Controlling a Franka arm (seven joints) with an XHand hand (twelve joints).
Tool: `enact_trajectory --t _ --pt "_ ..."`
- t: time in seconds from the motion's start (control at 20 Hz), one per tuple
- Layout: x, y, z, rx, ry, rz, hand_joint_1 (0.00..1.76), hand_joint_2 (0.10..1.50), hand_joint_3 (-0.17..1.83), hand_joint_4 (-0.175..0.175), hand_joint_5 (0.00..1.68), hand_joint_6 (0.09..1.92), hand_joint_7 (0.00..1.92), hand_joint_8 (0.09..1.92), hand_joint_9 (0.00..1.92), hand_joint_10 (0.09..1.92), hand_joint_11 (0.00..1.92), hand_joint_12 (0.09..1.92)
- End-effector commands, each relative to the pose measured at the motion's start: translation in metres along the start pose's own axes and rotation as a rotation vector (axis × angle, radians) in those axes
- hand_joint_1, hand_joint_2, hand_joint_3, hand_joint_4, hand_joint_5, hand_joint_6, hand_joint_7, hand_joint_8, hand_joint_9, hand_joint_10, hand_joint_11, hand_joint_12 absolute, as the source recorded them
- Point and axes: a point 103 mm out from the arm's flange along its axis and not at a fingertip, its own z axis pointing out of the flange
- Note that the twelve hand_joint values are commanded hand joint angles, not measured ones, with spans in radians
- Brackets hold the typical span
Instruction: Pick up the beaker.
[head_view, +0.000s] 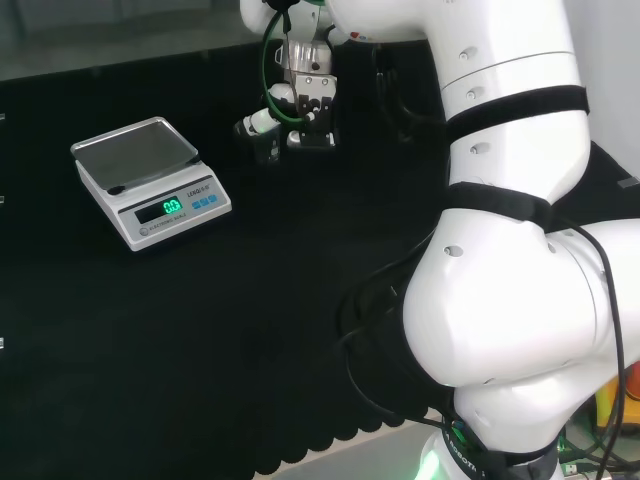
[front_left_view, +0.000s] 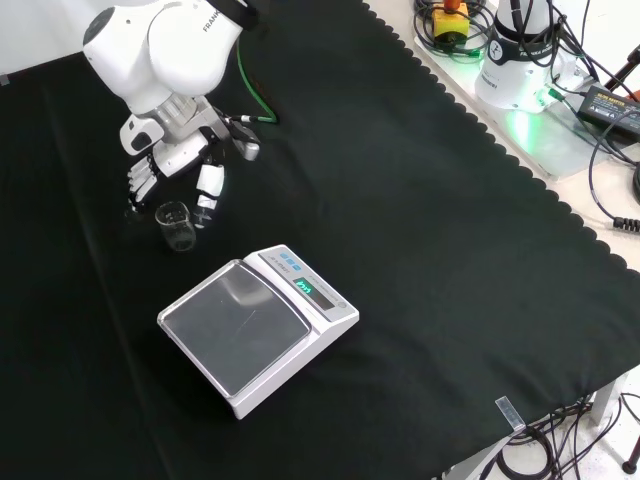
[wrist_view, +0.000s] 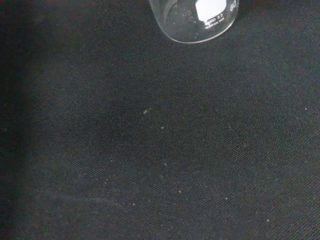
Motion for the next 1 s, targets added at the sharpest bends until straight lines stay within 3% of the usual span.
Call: enact_trajectory --t 0.05,0.25,0.45,0.65,0.85,1.0 --pt "-0.006 0.002 0.01 0.018 -0.003 0.015 0.38 0.91 0.13 -0.089 0.28 0.09 0.11 0.86 0.06 0.9 0.0 1.54" --pt "-0.011 0.005 0.017 0.03 0.008 0.013 0.38 0.91 0.13 -0.09 0.28 0.09 0.11 0.86 0.06 0.9 0.0 1.54" --pt "-0.012 0.008 0.02 0.0 0.003 0.022 0.39 0.91 0.13 -0.091 0.28 0.09 0.13 0.86 0.07 0.91 0.0 1.54" --pt "-0.013 0.007 0.02 -0.079 0.013 0.021 0.45 0.91 0.12 -0.101 0.34 0.09 0.25 0.88 0.21 0.91 0.07 1.53" --pt "-0.016 0.006 0.023 -0.192 0.037 0.012 0.57 0.91 0.12 -0.11 0.5 0.09 0.48 0.87 0.47 0.85 0.24 1.48" --pt "-0.018 0.006 0.026 -0.257 0.056 0.006 0.66 0.9 0.13 -0.113 0.6 0.24 0.66 0.84 0.65 0.77 0.35 1.43"
